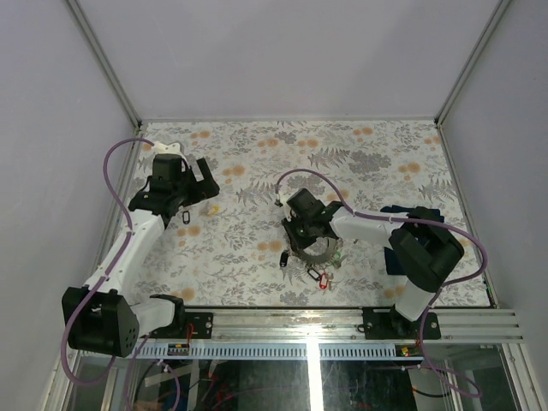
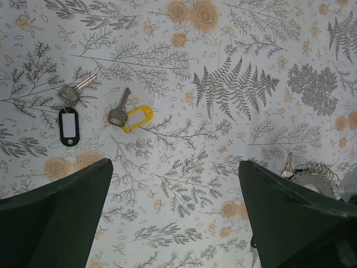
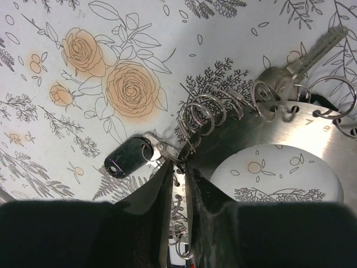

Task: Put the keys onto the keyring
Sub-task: Pick up the keyring from the center of the board.

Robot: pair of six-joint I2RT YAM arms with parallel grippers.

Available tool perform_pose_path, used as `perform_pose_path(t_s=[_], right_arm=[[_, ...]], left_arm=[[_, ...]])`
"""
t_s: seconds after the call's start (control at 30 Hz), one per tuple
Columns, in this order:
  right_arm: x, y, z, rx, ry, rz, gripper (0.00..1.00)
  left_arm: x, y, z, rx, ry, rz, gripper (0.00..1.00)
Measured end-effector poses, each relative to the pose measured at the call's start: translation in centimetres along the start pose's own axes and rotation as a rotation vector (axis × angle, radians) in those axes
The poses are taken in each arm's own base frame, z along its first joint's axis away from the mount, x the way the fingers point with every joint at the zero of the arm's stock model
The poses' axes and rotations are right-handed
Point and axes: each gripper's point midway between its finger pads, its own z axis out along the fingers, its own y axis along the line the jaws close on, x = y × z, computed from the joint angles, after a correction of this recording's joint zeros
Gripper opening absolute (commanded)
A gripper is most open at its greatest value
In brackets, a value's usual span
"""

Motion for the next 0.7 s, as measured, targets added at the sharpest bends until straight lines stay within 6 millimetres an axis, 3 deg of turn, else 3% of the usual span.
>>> perform_pose_path(t_s=[0.17, 0.37, 0.5, 0.63, 0.7], right_arm=[[0.0, 0.2, 0.0, -0.016, 0.0, -0.018, 0.0], [0.5, 0.7, -0.2, -0.053, 0.008, -0.05, 0.0], [2.1, 0.9, -1.4, -0.075, 0.049, -0.063, 0.0], [4.0, 0.4, -3.1, -0.049, 0.098, -0.058, 0.34], [4.4, -0.3, -4.2, -0.003, 0.104, -0.05, 0.4]], left_arm=[[0.0, 0.1, 0.1, 0.0, 0.005, -0.005, 1.0], [0.2, 0.1, 0.2, 0.006, 0.015, -0.006, 1.0], [0.3, 0.0, 0.3, 0.014, 0.021, -0.007, 1.0], [0.4, -0.1, 0.4, 0.018, 0.026, -0.007, 1.0], [0.4, -0.2, 0.4, 0.021, 0.028, -0.007, 1.0]])
